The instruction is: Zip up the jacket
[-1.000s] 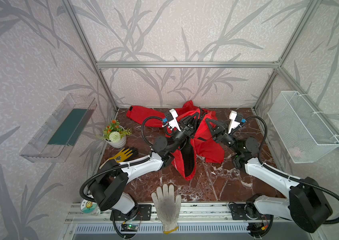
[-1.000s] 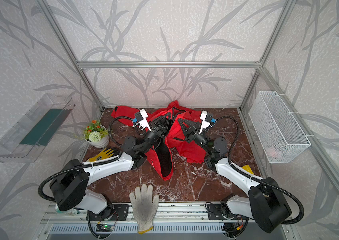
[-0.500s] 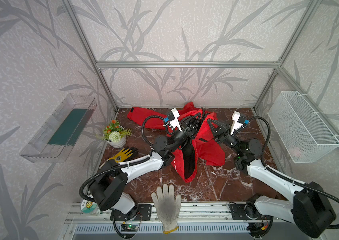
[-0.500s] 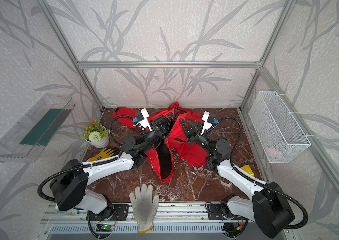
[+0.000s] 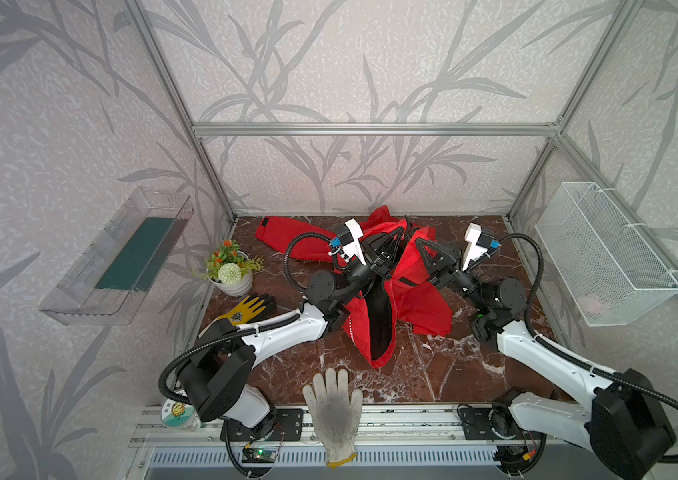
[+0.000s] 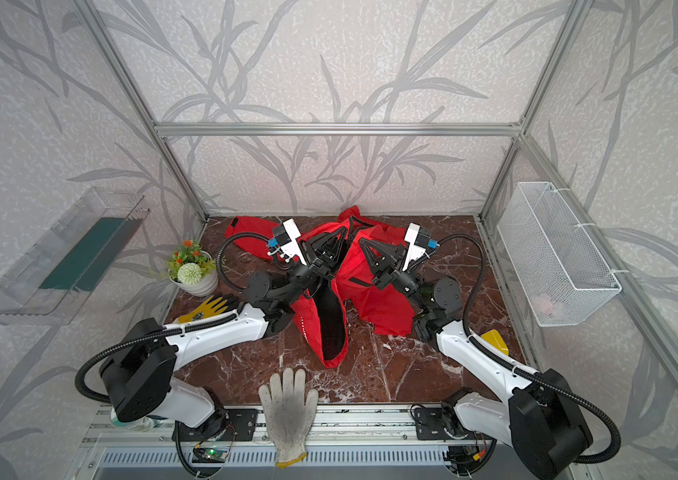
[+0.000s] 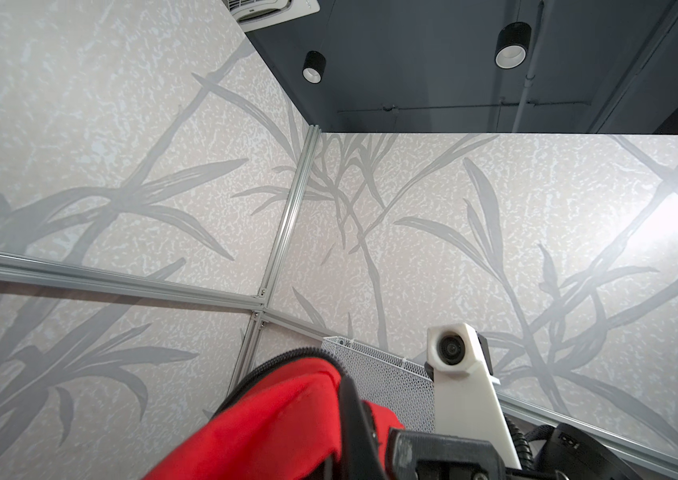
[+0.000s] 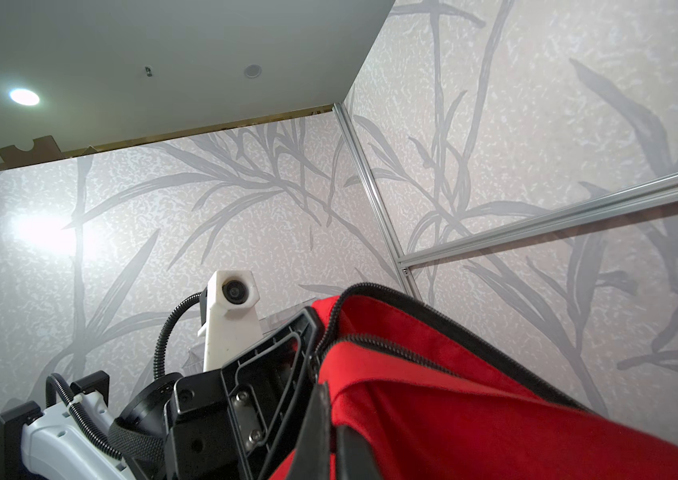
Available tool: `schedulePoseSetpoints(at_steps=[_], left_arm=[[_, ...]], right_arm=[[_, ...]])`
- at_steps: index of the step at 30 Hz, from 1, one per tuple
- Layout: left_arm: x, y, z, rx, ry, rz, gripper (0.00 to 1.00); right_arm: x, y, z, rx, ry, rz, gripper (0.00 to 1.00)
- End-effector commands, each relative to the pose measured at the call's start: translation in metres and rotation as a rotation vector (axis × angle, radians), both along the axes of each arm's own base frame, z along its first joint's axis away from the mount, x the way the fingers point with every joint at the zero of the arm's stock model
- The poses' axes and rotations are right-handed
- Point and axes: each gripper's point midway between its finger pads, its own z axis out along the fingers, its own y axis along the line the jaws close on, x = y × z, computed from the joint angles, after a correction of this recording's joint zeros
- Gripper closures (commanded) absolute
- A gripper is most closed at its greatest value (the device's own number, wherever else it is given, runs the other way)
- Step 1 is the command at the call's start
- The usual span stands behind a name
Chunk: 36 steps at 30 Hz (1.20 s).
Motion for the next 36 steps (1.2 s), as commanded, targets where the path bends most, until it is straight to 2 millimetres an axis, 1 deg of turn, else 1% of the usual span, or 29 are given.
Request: schedulePoseSetpoints(at_steps=[1,5,10,16,20,24,31,36], left_arm=[[-0.015,0.014,0.034,-0.066,-0.115,0.051,1.0],[-0.015,0.021,0.035,-0.062,-0.132,0.128,1.0],[-0.02,0.027,0.041,-0.052,-0.169,0.172,1.0],[-0.026,0.028,0.043,-0.026,-0.214,0.222,1.0],[-0.024,0.031,0.046,-0.027,-0.221,0.255,1.0],[-0.019,0.035,0.046,-0.031,-0.208,0.307,1.0],[-0.016,0.035,0.04,-0.009,-0.209,0.338,1.0],[-0.021,0.031,0.038,0.024,-0.244,0.359,1.0]], right_arm=[[-0.021,-0.013,0.041,0.067,-0.146,-0.016,1.0],[-0.022,-0.014,0.043,0.072,-0.151,-0.022,1.0],[-0.019,-0.017,0.043,0.082,-0.146,-0.046,1.0],[-0.017,-0.018,0.041,0.045,-0.162,-0.088,1.0],[-0.016,-0.018,0.043,0.059,-0.167,-0.09,1.0],[-0.014,-0.02,0.041,0.067,-0.159,-0.105,1.0],[-0.015,-0.022,0.042,0.078,-0.154,-0.101,1.0],[-0.013,-0.024,0.038,0.11,-0.111,-0.086,1.0]])
